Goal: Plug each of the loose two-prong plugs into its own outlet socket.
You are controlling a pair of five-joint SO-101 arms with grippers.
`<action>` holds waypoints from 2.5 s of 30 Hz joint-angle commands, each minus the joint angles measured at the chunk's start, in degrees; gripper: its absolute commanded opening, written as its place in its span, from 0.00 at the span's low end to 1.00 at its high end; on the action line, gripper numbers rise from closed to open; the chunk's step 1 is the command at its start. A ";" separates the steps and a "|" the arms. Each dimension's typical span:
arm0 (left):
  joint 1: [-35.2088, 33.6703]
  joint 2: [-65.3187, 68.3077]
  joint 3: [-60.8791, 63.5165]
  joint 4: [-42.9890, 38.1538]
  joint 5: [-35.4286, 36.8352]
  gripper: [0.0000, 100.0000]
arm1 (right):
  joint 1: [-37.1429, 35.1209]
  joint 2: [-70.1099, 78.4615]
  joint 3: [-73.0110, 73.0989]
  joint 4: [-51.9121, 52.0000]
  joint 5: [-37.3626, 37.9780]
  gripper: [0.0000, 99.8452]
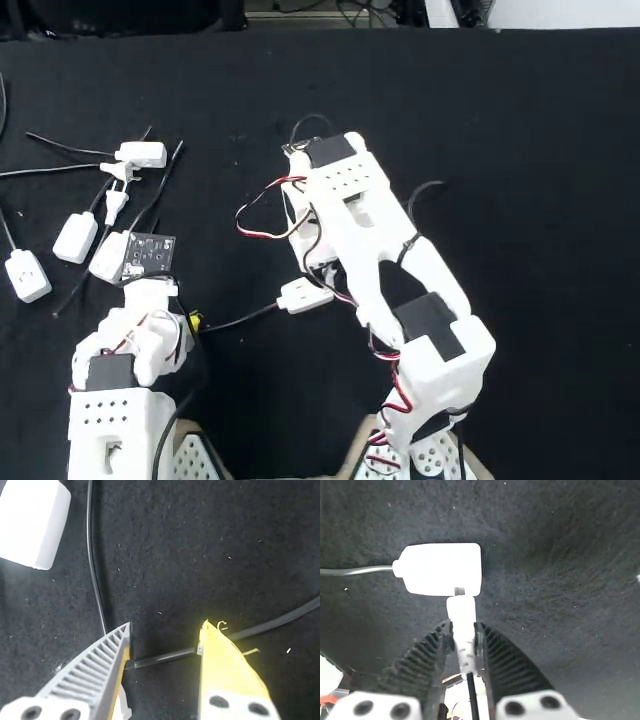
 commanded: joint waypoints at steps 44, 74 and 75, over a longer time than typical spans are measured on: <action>-0.22 -0.44 -0.48 0.35 0.44 0.22 | 2.37 6.55 -2.68 -3.60 -5.80 0.01; -0.04 -0.44 -0.48 0.35 0.44 0.22 | 1.93 12.09 -3.03 -8.53 -0.88 0.01; -0.04 -0.44 -0.48 0.35 0.44 0.22 | 1.93 11.91 -2.95 -8.53 -0.88 0.01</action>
